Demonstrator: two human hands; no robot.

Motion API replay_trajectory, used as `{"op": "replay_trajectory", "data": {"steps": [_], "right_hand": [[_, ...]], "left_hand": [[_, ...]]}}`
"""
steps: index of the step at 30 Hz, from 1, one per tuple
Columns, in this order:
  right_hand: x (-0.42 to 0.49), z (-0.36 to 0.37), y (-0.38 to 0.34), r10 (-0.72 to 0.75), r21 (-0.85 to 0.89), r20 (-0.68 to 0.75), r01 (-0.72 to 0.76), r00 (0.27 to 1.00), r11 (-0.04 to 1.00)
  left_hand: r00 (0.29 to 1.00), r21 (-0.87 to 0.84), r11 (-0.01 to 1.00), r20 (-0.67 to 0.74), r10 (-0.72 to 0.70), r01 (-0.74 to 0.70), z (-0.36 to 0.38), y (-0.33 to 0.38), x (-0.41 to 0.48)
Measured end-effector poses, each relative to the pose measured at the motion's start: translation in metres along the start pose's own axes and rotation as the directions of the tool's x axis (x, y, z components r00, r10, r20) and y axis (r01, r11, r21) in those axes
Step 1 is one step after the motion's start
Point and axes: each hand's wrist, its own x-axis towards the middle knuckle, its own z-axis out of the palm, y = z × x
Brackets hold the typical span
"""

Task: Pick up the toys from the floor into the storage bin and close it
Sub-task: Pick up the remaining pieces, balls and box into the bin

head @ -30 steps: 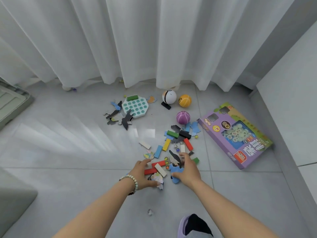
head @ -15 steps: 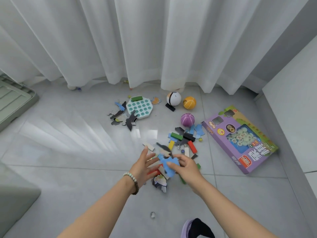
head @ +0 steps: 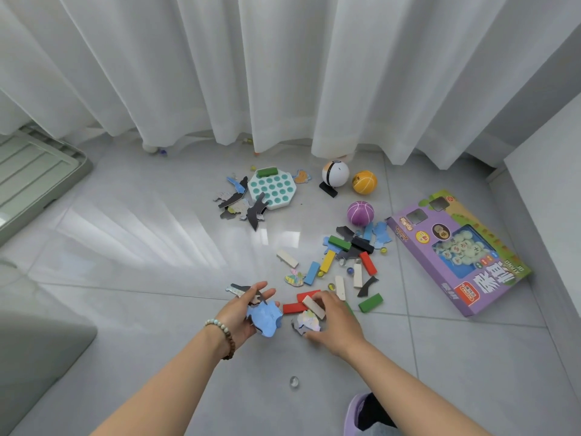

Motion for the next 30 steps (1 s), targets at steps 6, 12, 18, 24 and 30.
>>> {"op": "replay_trajectory", "data": {"steps": [6, 12, 18, 24, 30], "right_hand": [[0.002, 0.006, -0.014, 0.089, 0.054, -0.084, -0.084, 0.993, 0.995], [0.008, 0.012, -0.014, 0.265, 0.333, 0.016, -0.255, 0.964, 0.908], [0.010, 0.002, -0.020, 0.303, 0.595, 0.097, -0.299, 0.948, 0.746], [0.004, -0.018, -0.055, 0.012, 0.638, 0.134, -0.095, 0.991, 0.764], [0.017, -0.018, -0.021, 0.083, 0.300, -0.110, -0.046, 0.990, 0.953]], "left_hand": [[1.000, -0.027, 1.000, 0.006, 0.006, -0.006, -0.010, 0.002, -0.008], [0.999, -0.039, 0.999, -0.029, -0.033, 0.032, -0.017, -0.002, -0.014], [0.992, -0.110, 0.987, -0.028, -0.124, 0.121, -0.017, -0.004, -0.015], [0.984, -0.028, 0.996, 0.160, -0.080, 0.086, 0.002, -0.006, -0.015], [0.995, -0.031, 0.996, -0.058, 0.087, -0.089, -0.005, -0.008, -0.006]]}}
